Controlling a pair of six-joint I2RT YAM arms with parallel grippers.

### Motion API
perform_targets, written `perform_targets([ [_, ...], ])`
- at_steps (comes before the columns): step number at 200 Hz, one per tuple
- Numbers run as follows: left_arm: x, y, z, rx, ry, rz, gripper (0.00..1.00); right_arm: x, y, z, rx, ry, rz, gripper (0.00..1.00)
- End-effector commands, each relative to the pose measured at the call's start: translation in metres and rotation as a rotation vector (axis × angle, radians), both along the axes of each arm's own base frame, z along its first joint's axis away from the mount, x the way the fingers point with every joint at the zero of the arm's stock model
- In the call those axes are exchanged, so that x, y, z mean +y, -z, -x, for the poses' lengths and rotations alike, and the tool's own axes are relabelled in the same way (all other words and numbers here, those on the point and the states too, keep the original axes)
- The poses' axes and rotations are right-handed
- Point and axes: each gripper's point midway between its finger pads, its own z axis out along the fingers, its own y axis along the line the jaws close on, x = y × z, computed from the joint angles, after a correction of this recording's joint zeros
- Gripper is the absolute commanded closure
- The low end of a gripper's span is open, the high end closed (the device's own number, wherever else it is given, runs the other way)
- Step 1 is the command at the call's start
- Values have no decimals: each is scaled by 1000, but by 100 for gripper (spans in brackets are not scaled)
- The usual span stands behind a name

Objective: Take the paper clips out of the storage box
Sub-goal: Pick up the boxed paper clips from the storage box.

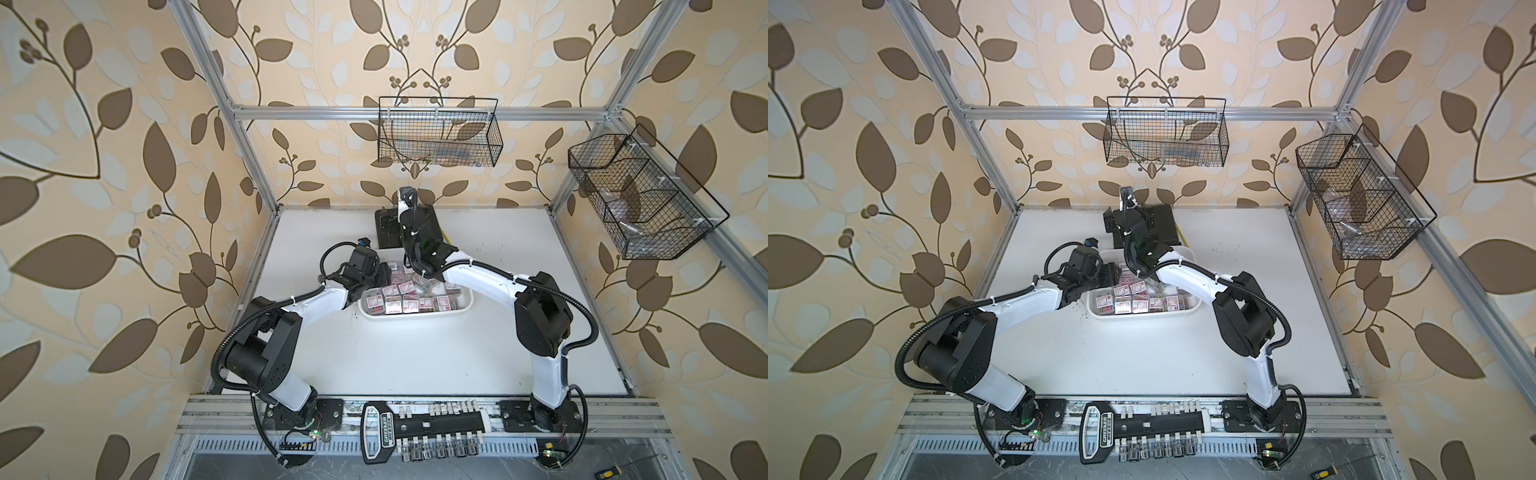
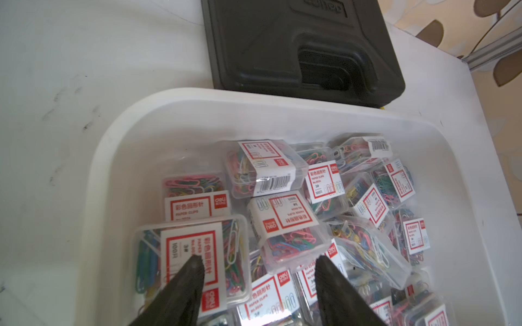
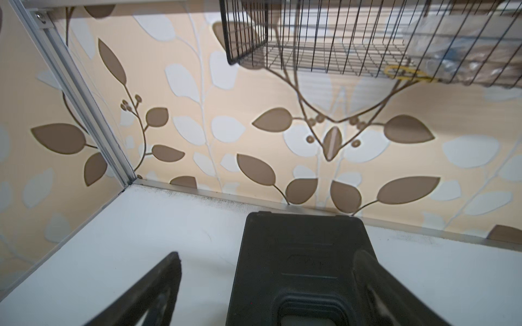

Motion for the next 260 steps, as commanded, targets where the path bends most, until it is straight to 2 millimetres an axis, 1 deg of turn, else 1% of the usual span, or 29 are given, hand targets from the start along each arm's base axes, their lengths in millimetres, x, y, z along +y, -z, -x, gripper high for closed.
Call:
perform_targets([
  [1,-7,-10,-9,-39,10,-16,36,0,-2,-8,22,31,23,5],
  [16,-13,-8,-9,-35,22,-12,37,-1,0,-3,27,43,32,6],
  [37,-22,-3,-9,-30,35,-23,36,-9,-13,10,-46,56,4,5],
  [49,-25,1,-8,-23,39,-29,37,-14,-19,12,-69,68,-9,3],
  [65,-28,7,-8,-13,38,-29,37,-15,-20,5,-68,76,-1,2],
  [82,-30,13,-7,-3,37,-35,36,-10,-13,-7,-28,73,28,2],
  [96,-33,16,-6,0,39,-49,36,-6,-8,-12,-3,77,50,3],
  [114,-38,17,-5,3,44,-64,36,-4,-7,-8,-2,72,54,3],
  [142,-41,21,-2,1,36,-93,36,-7,-11,2,-31,77,41,3],
  [162,-42,23,-2,1,33,-104,36,-10,-14,3,-41,85,34,3],
  [186,-44,25,0,0,30,-118,35,-11,-22,3,-64,85,17,3],
  [221,-42,29,-1,4,6,-155,34,-5,-27,-3,-74,78,11,2],
  [244,-40,28,-2,-2,-9,-175,33,-3,-23,-12,-54,83,28,2],
  [260,-37,25,-5,-19,-26,-190,33,-3,-23,-10,-54,84,29,2],
])
